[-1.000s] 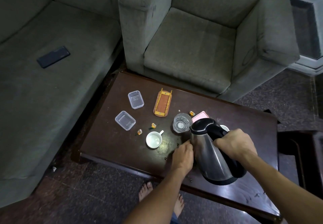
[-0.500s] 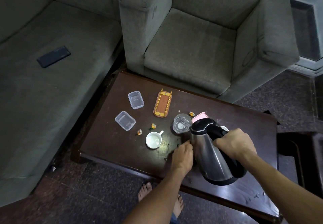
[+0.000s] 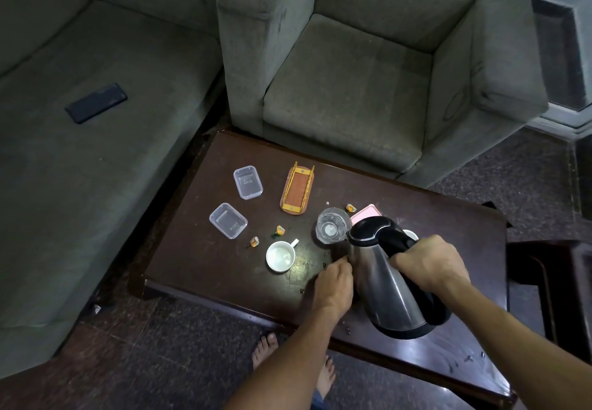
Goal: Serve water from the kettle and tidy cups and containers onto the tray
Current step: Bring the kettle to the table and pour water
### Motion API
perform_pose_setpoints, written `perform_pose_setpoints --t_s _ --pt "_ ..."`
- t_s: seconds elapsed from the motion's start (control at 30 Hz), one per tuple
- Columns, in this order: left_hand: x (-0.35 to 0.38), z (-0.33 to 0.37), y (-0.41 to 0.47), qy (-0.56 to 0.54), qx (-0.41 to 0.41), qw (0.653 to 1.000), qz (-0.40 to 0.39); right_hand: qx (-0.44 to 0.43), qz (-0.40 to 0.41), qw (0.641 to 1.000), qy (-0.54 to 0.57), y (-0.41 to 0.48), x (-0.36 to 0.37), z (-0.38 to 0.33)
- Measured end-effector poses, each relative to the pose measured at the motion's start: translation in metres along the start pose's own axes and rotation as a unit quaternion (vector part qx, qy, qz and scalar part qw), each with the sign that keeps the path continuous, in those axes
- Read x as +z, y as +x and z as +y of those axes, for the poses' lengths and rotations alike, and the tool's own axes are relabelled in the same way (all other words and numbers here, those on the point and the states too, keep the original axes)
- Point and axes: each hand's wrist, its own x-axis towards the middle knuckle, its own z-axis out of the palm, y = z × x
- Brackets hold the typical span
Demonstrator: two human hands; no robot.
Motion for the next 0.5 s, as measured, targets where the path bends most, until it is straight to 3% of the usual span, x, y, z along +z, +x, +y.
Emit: perform_pose_setpoints --t_s 0.5 --pt "0.0059 -0.0084 0.0102 -0.018 0.005 1.0 -0.003 -0.003 -0.007 1.0 -0.001 0.0011 -0.002 -0.0012"
